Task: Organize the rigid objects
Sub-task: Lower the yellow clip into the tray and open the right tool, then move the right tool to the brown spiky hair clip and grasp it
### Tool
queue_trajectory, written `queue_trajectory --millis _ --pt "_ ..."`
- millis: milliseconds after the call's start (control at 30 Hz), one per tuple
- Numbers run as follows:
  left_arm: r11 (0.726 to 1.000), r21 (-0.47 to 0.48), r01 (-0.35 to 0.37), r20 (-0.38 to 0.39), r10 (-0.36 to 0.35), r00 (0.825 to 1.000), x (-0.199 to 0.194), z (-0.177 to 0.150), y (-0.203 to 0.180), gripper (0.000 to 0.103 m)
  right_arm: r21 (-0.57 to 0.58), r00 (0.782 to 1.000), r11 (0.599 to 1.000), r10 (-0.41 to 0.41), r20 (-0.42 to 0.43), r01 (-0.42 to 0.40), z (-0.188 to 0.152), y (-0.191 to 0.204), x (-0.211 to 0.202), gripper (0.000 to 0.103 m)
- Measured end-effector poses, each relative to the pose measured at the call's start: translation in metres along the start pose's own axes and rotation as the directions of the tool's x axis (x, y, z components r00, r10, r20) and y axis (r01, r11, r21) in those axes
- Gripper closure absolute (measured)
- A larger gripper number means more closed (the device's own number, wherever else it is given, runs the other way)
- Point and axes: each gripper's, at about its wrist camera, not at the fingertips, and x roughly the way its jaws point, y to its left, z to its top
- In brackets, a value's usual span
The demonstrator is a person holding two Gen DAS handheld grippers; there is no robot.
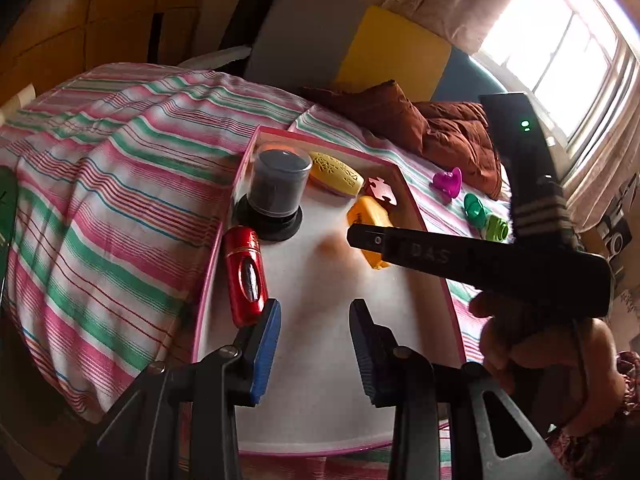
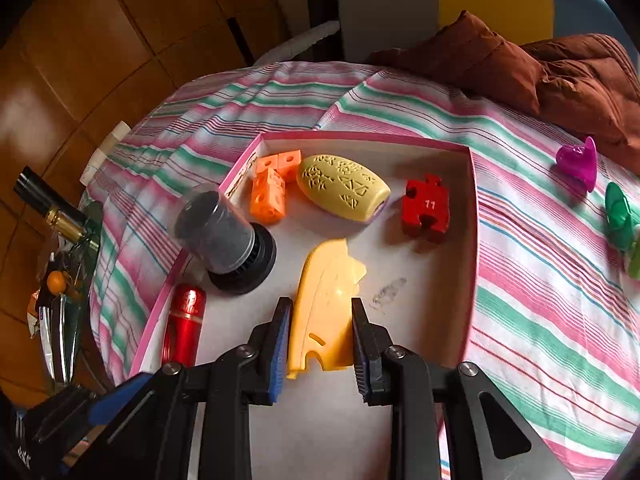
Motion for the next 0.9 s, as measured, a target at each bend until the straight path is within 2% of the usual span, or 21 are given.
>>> queue_trajectory --millis 67,133,333,500,600,900 --pt "1.0 -0.014 0.005 0.007 -0.005 1.0 -0.001 0.001 0.003 0.068 -0.008 1.0 1.0 0.012 0.01 -0.012 0.003 0.003 0.004 0.073" --pt "1.0 -0.021 0.009 0.009 -0.009 1.0 -0.002 0.002 0.004 0.068 -0.009 1.0 1.0 0.002 0.024 -0.002 0.005 0.003 0.003 0.067" --pt "0.999 -0.019 0.029 0.013 -0.029 0.999 -0.002 0.002 0.003 0.068 0.018 0.994 1.0 0.014 0.111 -0.016 -0.003 -0.005 -0.027 0.062" --pt "0.998 0.014 0.064 0.004 -0.064 0.998 -0.001 0.0 -0.006 0.068 0.042 0.983 0.999 -0.039 0.179 0.032 -0.011 -0.021 -0.057 0.053" --pt "0.996 0.041 0.077 0.007 -0.078 0.997 -0.003 -0.002 -0.014 0.068 0.071 0.974 0.995 -0.087 0.209 0.074 -0.017 -0.034 -0.072 0.053" --pt "0.992 0.104 0.077 -0.015 -0.076 0.997 0.0 -0.008 -0.035 0.068 0.176 0.971 0.974 -0.171 0.164 0.142 -0.054 -0.09 -0.082 0.053"
